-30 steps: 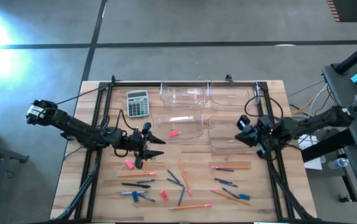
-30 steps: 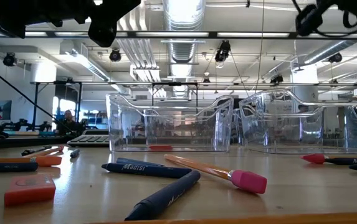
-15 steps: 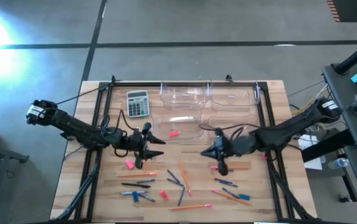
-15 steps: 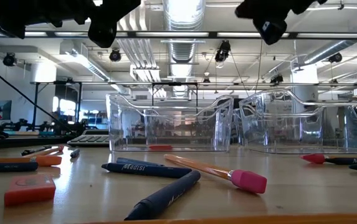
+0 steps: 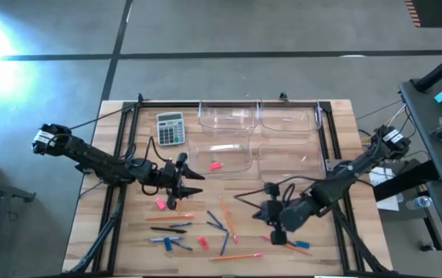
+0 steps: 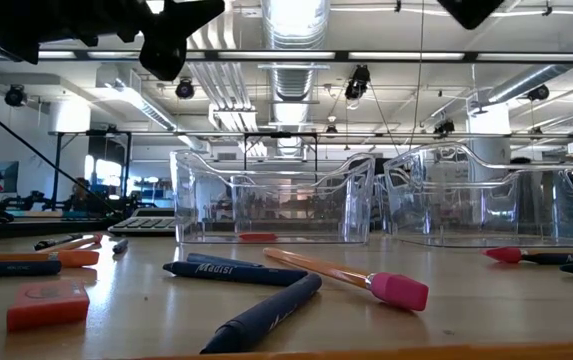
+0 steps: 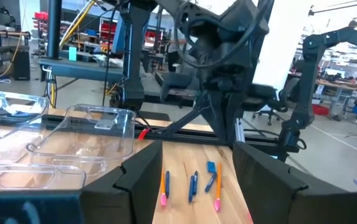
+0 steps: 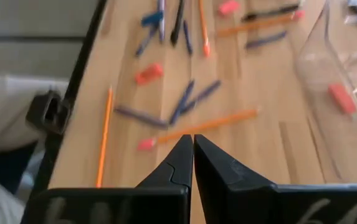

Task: Sort crayons/erasers/pens/pencils in bins
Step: Put the orange pencil into the bottom right transparent bin

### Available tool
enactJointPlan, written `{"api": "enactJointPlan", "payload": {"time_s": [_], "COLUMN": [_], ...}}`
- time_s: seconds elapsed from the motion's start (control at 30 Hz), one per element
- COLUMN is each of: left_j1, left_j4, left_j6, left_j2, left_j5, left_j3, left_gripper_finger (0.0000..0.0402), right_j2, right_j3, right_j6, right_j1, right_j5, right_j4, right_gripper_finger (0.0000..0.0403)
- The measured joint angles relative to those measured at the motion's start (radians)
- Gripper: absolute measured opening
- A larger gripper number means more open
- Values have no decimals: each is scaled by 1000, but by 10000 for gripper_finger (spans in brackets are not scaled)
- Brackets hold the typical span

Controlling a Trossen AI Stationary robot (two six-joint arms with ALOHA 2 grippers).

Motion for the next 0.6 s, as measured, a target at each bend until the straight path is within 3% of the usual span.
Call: {"api": "enactJointPlan", "payload": {"time_s": [0.33, 0.6], "left_j1": [-1, -11], "left_j4": [-1, 0], "left_j6": [-27, -28], "left_j2": [0, 0], "left_j5": [-3, 1], "left_j3": [0, 0], "left_gripper_finger": [182, 182], "right_j2": [63, 111], "right_j3": [91, 182], "right_j6": [0, 91], "right_j1": [6, 12], "right_j5": [-9, -66], "right_j4": [-40, -223], "right_gripper_finger": [9, 19]}}
